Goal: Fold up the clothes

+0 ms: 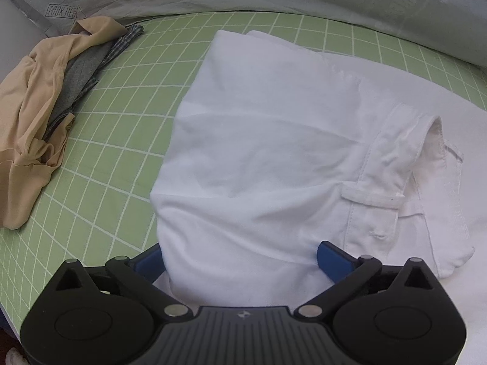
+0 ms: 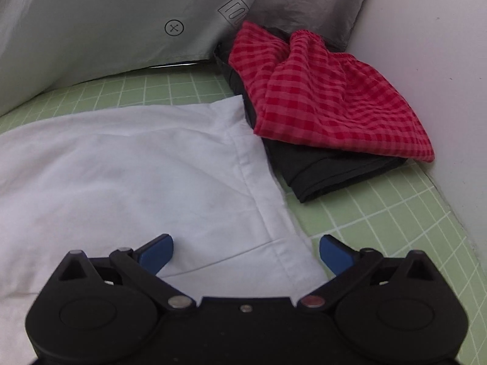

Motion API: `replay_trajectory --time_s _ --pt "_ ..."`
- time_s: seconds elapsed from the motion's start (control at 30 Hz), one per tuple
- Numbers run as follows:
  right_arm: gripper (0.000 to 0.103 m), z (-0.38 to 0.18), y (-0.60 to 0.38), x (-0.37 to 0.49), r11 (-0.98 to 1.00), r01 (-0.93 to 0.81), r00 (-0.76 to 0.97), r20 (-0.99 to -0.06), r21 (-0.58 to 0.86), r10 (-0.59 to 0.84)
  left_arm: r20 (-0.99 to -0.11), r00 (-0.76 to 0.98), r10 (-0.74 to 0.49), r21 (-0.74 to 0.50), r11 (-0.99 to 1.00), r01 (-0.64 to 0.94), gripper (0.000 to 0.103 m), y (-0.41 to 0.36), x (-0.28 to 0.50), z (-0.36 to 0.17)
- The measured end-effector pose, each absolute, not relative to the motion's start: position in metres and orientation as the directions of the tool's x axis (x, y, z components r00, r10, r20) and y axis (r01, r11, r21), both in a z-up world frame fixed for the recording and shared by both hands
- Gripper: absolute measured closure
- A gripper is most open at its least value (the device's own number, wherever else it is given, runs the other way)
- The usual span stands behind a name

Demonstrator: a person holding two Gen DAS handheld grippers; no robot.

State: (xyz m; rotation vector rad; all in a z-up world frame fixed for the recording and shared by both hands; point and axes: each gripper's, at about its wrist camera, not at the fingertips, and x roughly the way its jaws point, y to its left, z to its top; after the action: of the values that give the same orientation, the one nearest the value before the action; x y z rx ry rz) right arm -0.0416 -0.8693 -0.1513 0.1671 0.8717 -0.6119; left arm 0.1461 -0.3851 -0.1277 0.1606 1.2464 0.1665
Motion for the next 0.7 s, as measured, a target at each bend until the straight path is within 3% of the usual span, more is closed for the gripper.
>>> replay_trajectory --time_s 0.2,0.37,0.4,0.47,0.5,0.53,0.7 --pt "0.0 -0.16 -0.882 -0.055 0.785 0.619 0.525 -0.758 0.028 -0.387 -0.926 0.302 0.226 0.225 0.974 -0.036 0.0 -0.389 0.146 -0.128" --pt "0.0 -0.159 -0.882 -0.054 0.777 0.629 0.513 -0.767 0.032 -0.384 -0.934 0.299 0.194 0.191 0.981 -0.041 0.001 -0.383 0.146 -0.122" --pt "0.005 -0.158 -0.883 -0.053 0.782 0.623 0.51 -0.775 0.034 -0.373 -0.936 0.3 0.186 0.181 0.982 -0.043 0.001 -0.381 0.146 -0.12" --pt "0.035 -0.15 -0.882 -0.051 0.796 0.603 0.518 -0.784 0.051 -0.343 -0.935 0.314 0.165 0.157 0.986 -0.051 0.001 -0.376 0.143 -0.113" --pt "0.071 -0.146 -0.88 -0.051 0.802 0.594 0.529 -0.785 0.072 -0.321 -0.932 0.33 0.149 0.14 0.989 -0.052 0.001 -0.374 0.139 -0.108" --pt "0.088 -0.142 -0.88 -0.05 0.803 0.585 0.542 -0.792 0.114 -0.282 -0.928 0.35 0.131 0.122 0.991 -0.047 0.001 -0.372 0.134 -0.101" --pt "0.089 -0.109 -0.852 -0.046 0.804 0.59 0.548 -0.766 0.07 -0.335 -0.899 0.434 0.057 0.049 0.998 -0.029 0.001 -0.36 0.109 -0.072"
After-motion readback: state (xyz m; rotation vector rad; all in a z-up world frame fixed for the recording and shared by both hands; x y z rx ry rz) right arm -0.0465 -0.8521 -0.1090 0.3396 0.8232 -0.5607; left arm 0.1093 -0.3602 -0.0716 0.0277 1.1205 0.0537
